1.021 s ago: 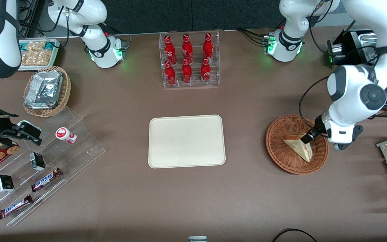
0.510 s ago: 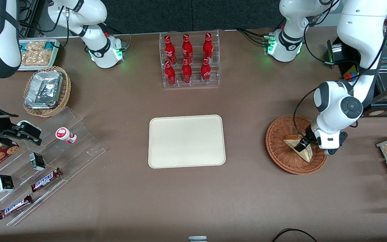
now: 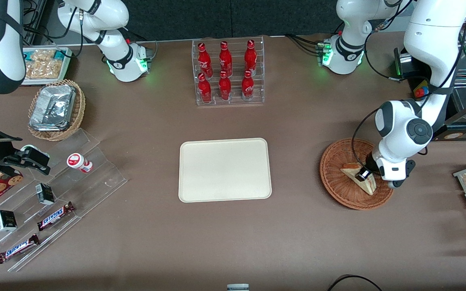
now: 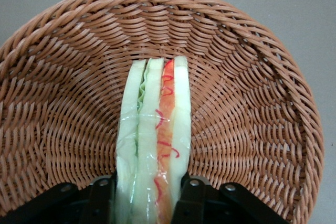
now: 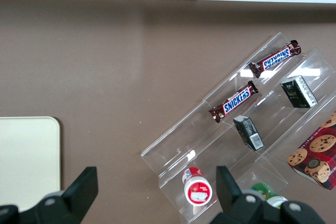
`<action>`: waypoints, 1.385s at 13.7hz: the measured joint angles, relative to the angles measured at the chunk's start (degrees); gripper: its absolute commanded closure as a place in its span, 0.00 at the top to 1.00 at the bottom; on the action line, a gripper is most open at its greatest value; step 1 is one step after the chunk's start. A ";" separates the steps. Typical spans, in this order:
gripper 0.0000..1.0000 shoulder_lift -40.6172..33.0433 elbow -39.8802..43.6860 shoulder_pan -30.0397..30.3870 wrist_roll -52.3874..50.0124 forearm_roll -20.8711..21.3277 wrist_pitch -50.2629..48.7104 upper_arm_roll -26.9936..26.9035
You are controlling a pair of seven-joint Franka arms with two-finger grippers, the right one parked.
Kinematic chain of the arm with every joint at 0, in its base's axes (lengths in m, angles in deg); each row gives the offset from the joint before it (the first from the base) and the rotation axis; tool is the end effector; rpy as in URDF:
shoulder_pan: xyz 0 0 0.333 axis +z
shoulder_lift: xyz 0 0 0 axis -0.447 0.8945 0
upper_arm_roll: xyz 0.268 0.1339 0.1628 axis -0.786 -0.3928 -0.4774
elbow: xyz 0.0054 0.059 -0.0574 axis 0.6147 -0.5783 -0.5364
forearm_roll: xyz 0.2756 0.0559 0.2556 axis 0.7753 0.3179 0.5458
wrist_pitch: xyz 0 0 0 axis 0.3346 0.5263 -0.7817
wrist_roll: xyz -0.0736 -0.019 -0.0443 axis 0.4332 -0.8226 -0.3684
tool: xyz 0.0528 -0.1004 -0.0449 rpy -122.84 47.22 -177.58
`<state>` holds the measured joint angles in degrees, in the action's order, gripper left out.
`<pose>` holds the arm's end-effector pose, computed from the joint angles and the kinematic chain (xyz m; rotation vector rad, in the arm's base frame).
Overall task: Place sandwich from basket to tray
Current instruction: 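Lower the open left gripper around the wrapped sandwich and close it, then lift the sandwich out of the basket and carry it over the cream tray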
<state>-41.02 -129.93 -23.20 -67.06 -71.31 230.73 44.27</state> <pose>0.5733 -0.0320 0.2541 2.8446 1.1752 0.0605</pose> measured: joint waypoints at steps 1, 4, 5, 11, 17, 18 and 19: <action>0.04 -0.15 0.07 -0.02 0.27 0.07 0.01 0.03; 0.05 -1.81 2.87 -0.19 1.24 0.14 -4.57 0.78; 0.05 -2.90 5.36 -0.48 1.35 0.14 -9.21 1.78; 0.05 -4.68 25.42 -11.56 1.17 1.43 -30.92 6.43; 0.06 8.75 41.60 -28.90 -1.51 1.59 -32.88 6.53; 0.06 11.87 44.59 -31.09 -2.37 1.82 -32.87 6.49; 0.07 14.97 47.42 -33.04 -2.84 2.10 -32.85 6.39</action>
<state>-26.06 -82.52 -56.24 -69.90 -69.21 197.89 50.66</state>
